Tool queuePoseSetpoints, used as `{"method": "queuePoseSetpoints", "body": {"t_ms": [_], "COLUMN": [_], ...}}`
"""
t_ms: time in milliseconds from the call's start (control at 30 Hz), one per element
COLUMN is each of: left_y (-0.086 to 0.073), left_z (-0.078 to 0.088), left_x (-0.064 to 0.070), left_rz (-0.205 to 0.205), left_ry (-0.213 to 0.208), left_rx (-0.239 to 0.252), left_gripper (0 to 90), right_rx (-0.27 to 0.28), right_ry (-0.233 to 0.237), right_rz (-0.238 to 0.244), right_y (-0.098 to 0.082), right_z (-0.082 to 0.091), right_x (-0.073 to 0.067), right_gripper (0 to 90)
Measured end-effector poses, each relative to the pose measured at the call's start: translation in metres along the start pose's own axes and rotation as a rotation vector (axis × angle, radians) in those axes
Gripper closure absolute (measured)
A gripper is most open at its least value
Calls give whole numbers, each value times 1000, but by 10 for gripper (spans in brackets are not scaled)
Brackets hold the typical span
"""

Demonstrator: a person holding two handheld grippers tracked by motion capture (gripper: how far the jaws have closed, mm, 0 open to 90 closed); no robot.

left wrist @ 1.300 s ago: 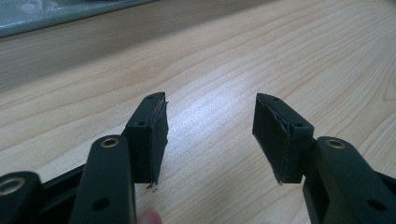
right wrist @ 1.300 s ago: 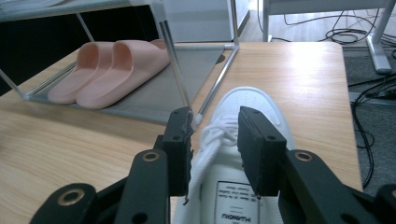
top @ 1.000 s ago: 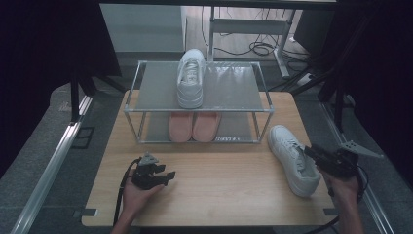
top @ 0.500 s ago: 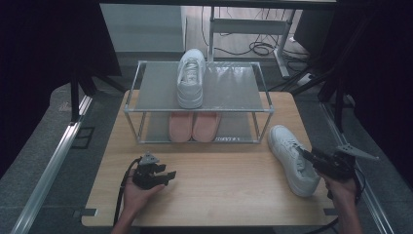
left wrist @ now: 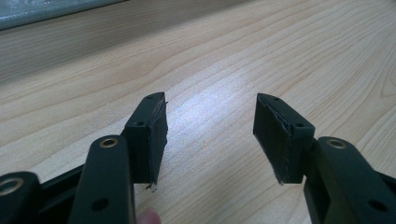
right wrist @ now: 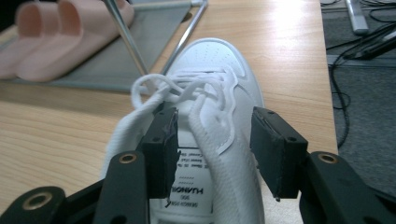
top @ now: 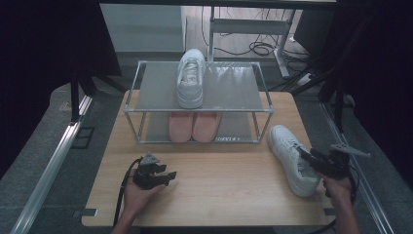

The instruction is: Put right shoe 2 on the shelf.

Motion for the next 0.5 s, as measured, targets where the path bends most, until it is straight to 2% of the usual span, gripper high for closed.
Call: {"method": "queuePoseSetpoints", "body": {"t_ms": [100,167,267,367,467,500], "left_y": [0,0,-1,-1,-1,-1], "left_z": [0,0,0,-1,-1,-1], "left_x": [0,-1,-1,0,0,-1], "left_rz": [0,0,4,0,-1,-1], "left_ry": [1,2,4,1,2,2], "left_rx": [-1,-1,-1,-2,-3,-3], "left_gripper": [452,452,452,451,452,452], "right_rx": [-41,-65,-68,-61,-40,-26], "right_ry": [-37,-68,-66,-88,-81,-72], "right_rz": [40,56,52,79,69,51], "right_y": [-1,-3,-4,-3,-3,-3], "right_z": [-10,-15,-15,-14,-13,-13], "right_x": [-1,2,5,5,4,5], "right_gripper": [524,574,630,733,771,780]}}
Point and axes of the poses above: each handheld gripper's, and its own axes: z roughly backward along the jaws, y roughly out of its top, x roughly to its right, the point moved 5 cm from there along -z, roughly forward along the jaws
